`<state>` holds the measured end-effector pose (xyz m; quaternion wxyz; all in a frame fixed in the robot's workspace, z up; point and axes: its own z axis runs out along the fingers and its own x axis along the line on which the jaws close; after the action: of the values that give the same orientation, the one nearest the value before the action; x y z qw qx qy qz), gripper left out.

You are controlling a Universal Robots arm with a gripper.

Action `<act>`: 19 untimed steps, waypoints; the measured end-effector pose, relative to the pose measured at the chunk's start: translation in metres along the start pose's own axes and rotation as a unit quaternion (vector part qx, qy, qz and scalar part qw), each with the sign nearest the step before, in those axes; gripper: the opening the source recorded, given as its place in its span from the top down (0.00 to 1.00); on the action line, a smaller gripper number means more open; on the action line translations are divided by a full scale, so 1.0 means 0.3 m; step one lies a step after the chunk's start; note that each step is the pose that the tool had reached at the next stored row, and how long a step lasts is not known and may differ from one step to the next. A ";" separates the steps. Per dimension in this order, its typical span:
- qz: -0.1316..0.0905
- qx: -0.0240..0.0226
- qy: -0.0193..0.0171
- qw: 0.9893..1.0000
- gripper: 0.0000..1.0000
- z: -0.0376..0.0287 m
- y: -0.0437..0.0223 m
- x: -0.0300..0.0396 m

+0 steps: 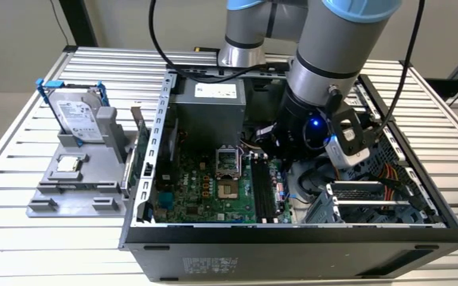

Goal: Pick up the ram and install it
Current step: 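Insert the ram into the slot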

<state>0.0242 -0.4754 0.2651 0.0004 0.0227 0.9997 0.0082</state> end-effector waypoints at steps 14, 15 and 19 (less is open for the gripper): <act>0.000 0.000 0.000 1.000 1.00 0.028 -0.009 0.003; 0.000 0.000 0.000 1.000 1.00 0.030 -0.010 0.003; 0.000 0.000 0.000 1.000 1.00 0.041 -0.010 0.005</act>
<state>0.0225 -0.4781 0.2526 0.0004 0.0224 0.9997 0.0081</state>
